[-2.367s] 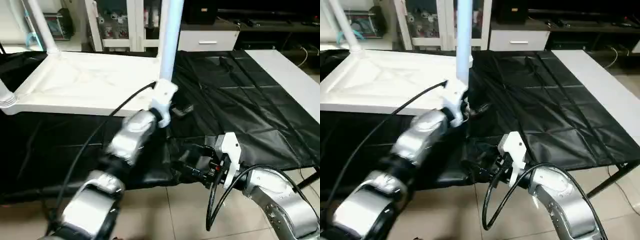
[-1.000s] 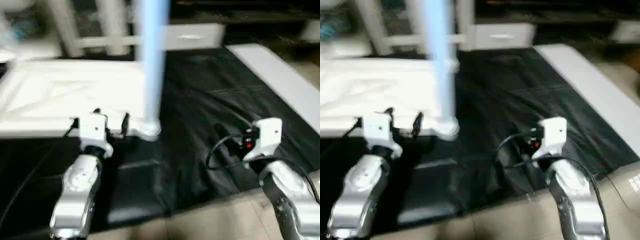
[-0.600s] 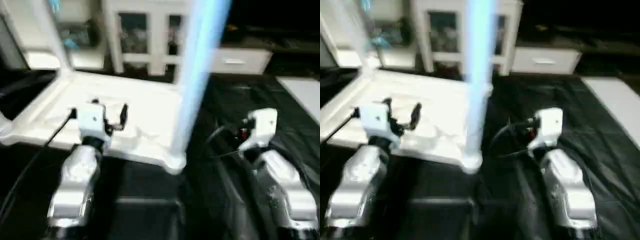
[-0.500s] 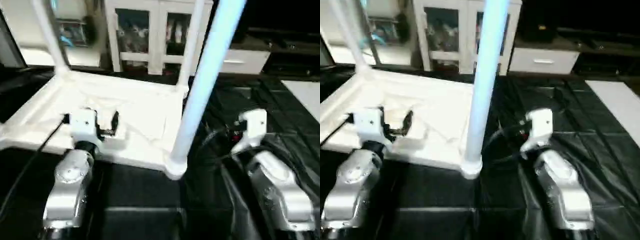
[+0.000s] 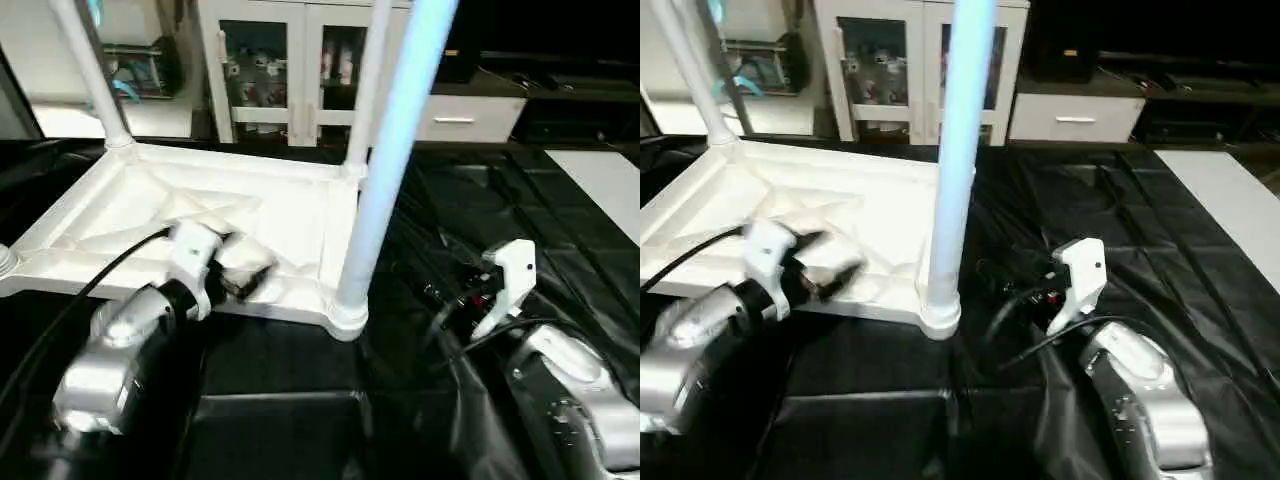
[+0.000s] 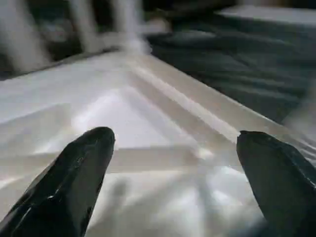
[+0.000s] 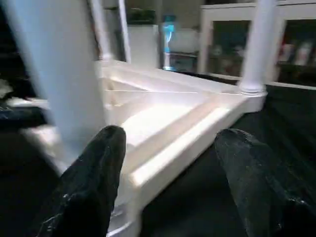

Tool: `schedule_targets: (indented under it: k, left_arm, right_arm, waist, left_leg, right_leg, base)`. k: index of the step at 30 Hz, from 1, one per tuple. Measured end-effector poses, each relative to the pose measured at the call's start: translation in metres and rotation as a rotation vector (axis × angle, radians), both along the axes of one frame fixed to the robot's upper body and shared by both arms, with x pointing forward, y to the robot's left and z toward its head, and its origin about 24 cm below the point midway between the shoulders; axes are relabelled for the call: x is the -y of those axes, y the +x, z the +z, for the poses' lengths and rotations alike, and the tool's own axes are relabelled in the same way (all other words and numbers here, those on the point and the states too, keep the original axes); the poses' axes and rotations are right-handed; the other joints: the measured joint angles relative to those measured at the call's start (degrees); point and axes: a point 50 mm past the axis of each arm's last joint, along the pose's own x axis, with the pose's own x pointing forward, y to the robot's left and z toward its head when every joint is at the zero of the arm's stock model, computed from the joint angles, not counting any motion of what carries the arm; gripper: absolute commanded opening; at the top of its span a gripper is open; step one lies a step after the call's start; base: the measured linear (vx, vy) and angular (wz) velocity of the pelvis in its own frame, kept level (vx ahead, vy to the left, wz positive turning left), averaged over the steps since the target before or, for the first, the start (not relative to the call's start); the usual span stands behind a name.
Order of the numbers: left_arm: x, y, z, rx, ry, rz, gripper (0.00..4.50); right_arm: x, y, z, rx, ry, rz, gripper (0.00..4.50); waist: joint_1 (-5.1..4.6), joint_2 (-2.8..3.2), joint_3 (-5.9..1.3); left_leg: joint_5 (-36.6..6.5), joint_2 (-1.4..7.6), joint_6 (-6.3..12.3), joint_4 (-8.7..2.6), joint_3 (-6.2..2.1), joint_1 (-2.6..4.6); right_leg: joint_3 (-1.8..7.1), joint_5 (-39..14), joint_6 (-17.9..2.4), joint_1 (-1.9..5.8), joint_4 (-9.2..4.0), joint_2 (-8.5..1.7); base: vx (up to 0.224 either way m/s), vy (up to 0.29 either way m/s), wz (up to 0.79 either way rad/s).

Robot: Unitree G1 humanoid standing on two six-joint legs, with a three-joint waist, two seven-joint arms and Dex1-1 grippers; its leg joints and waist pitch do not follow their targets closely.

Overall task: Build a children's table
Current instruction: Rotate table base

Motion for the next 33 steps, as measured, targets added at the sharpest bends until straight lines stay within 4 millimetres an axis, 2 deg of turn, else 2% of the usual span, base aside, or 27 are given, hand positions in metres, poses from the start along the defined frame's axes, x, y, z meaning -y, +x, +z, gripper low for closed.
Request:
schedule_targets:
  k: [3,6,7,8,9,10,11,12,13,14,15,16,17,18,20,22,26,31,33]
  left_arm:
    - [0.004,-0.001,-0.003,-0.108,0.121,-0.263,4.47]
    - [0.004,0.011,-0.006,-0.165,0.195,-0.348,4.47]
    - [0.005,0.014,-0.008,-0.179,0.216,-0.368,4.47]
    - [0.005,0.019,-0.011,-0.205,0.23,-0.38,4.47]
    - [0.005,0.025,-0.01,-0.218,0.241,-0.38,4.47]
    - [0.009,0.031,-0.007,-0.208,0.246,-0.385,4.47]
    - [0.014,0.036,-0.002,-0.18,0.242,-0.388,4.47]
    - [0.015,0.039,-0.002,-0.17,0.235,-0.379,4.47]
    - [0.016,0.037,-0.012,-0.198,0.224,-0.367,4.47]
    - [0.017,0.037,-0.018,-0.214,0.223,-0.358,4.47]
    - [0.021,0.041,-0.016,-0.195,0.221,-0.351,4.47]
    - [0.025,0.045,-0.013,-0.177,0.212,-0.346,4.47]
    - [0.029,0.046,-0.012,-0.164,0.202,-0.339,4.47]
    - [0.033,0.048,-0.014,-0.157,0.185,-0.316,4.47]
    - [0.039,0.053,-0.013,-0.145,0.183,-0.297,4.47]
    - [0.043,0.059,-0.009,-0.12,0.18,-0.295,4.47]
    - [0.052,0.067,-0.005,-0.083,0.185,-0.304,4.47]
    - [0.055,0.068,-0.014,-0.106,0.317,-0.381,4.47]
    - [0.057,0.07,-0.011,-0.102,0.348,-0.415,4.47]
  right_arm:
    - [0.008,-0.005,0.001,-0.023,-0.045,0.11,3.18]
    - [0.015,-0.01,-0.001,-0.048,-0.083,0.176,3.18]
    - [0.015,-0.011,-0.001,-0.052,-0.088,0.192,3.18]
    - [0.015,-0.011,-0.001,-0.059,-0.087,0.197,3.18]
    - [0.015,-0.01,0.0,-0.055,-0.08,0.208,3.18]
    - [0.017,-0.012,-0.001,-0.061,-0.081,0.21,3.18]
    - [0.017,-0.011,-0.002,-0.066,-0.087,0.217,3.18]
    - [0.015,-0.007,0.001,-0.055,-0.094,0.225,3.18]
    - [0.015,-0.005,0.005,-0.038,-0.1,0.23,3.18]
    - [0.014,-0.005,0.006,-0.034,-0.101,0.234,3.18]
    - [0.014,-0.006,0.005,-0.039,-0.096,0.236,3.18]
    - [0.013,-0.008,0.001,-0.054,-0.091,0.241,3.18]
    - [0.011,-0.009,-0.001,-0.063,-0.089,0.252,3.18]
    - [0.01,-0.009,0.0,-0.059,-0.089,0.258,3.18]
    - [0.01,-0.009,0.0,-0.056,-0.089,0.258,3.18]
    - [0.01,-0.01,-0.002,-0.064,-0.089,0.255,3.18]
    - [0.009,-0.012,-0.004,-0.074,-0.087,0.26,3.18]
    - [0.011,-0.016,-0.005,-0.08,-0.099,0.266,3.18]
    - [0.013,-0.016,-0.005,-0.083,-0.108,0.264,3.18]
  waist:
    - [0.03,0.19,0.14]
    - [0.09,-0.19,0.45]
    - [0.06,-0.14,0.63]
    - [0.05,0.06,0.85]
    - [0.68,0.21,1.09]
    - [1.59,-0.31,1.03]
    - [3.39,-2.18,0.32]
    - [3.48,-3.22,0.09]
    - [4.85,-2.14,-0.08]
    - [5.24,-1.38,-0.19]
    - [5.05,-0.24,-0.28]
    - [4.49,-0.36,0.04]
    - [4.33,-0.48,0.09]
    - [4.18,-0.54,-0.01]
    - [3.91,-0.63,-0.06]
    - [3.49,-0.7,-0.05]
    - [3.34,-0.7,-0.05]
    - [3.32,-0.65,-0.07]
    - [3.39,-0.58,-0.1]
  left_leg:
    - [0.0,0.0,0.0,-0.67,0.39,0.06]
    - [0.0,0.03,0.0,-1.28,1.04,0.35]
    - [0.0,0.26,0.0,-1.5,1.13,0.48]
    - [-0.01,0.59,0.0,-1.65,1.09,0.53]
    - [0.02,0.83,-0.05,-2.33,1.32,-0.1]
    - [0.03,1.34,-0.06,-2.43,2.6,-0.61]
    - [0.52,1.27,-0.79,-3.13,4.95,-0.87]
    - [0.44,1.16,-2.25,-1.72,5.09,-1.13]
    - [0.11,1.02,-3.01,2.36,1.1,-1.23]
    - [0.2,1.09,-3.17,4.12,-1.58,-0.37]
    - [-1.83,1.52,-3.22,3.28,-2.07,0.37]
    - [-1.76,2.24,-3.13,2.46,-1.14,0.09]
    - [-1.62,2.49,-3.11,1.62,-0.69,0.07]
    - [-1.0,2.73,-2.69,0.77,0.1,0.25]
    - [-0.43,2.94,-2.28,0.26,0.97,0.26]
    - [-0.01,2.93,-1.83,-0.22,1.93,0.27]
    - [0.12,3.06,-1.69,-0.48,2.42,0.23]
    - [0.13,3.18,-1.67,-0.74,2.67,0.21]
    - [0.17,3.33,-1.62,-0.78,2.84,0.21]
  right_leg:
    - [-0.15,-0.01,0.0,-0.07,-0.51,-0.26]
    - [-0.25,-0.05,0.03,-0.48,-0.77,-0.63]
    - [-0.65,-0.05,0.03,-0.29,-1.22,-0.67]
    - [-1.55,-0.28,-0.15,0.12,-1.63,-0.83]
    - [-2.8,-2.2,-1.81,0.16,1.04,-0.78]
    - [-3.14,-4.09,-3.07,0.14,4.79,-0.79]
    - [-1.93,-5.9,-3.5,0.8,6.28,-0.88]
    - [-0.93,-5.2,-1.36,-0.29,6.46,-1.47]
    - [-1.3,-4.84,-1.23,-0.09,6.58,-1.34]
    - [-1.97,-4.77,-1.3,0.18,6.51,-1.18]
    - [-2.43,-4.26,-1.61,-0.02,6.25,-1.05]
    - [-1.84,-3.84,-2.09,-0.37,5.34,-0.33]
    - [-1.55,-2.88,-3.25,-0.24,4.22,0.04]
    - [-1.49,-1.39,-4.08,0.13,3.12,0.04]
    - [-1.47,-0.93,-3.54,0.33,2.48,-0.24]
    - [-1.32,-0.78,-3.28,0.09,2.33,-0.66]
    - [-1.2,-0.38,-2.7,0.05,1.71,-0.74]
    - [-1.19,-0.26,-2.54,-0.03,1.34,-0.72]
    - [-1.19,-0.26,-2.53,-0.05,1.3,-0.69]
  base:
    - [-0.019,0.003,-0.01]
    - [-0.076,-0.002,0.0]
    - [-0.09,-0.013,0.02]
    - [-0.07,0.004,-0.06]
    - [-0.134,-0.004,0.03]
    - [-0.134,-0.004,0.03]
    - [-0.085,-0.095,0.03]
    - [0.012,-0.096,-0.1]
    - [0.012,-0.096,-0.1]
    - [0.0,0.0,0.0]
    - [0.0,0.0,0.0]
    - [0.0,0.0,0.0]
    - [-0.087,0.007,0.3]
    - [0.0,0.0,0.0]
    - [0.0,0.0,0.0]
    - [0.0,0.0,0.0]
    - [0.0,0.0,0.0]
    - [0.0,0.0,0.0]
    - [0.0,0.0,0.0]
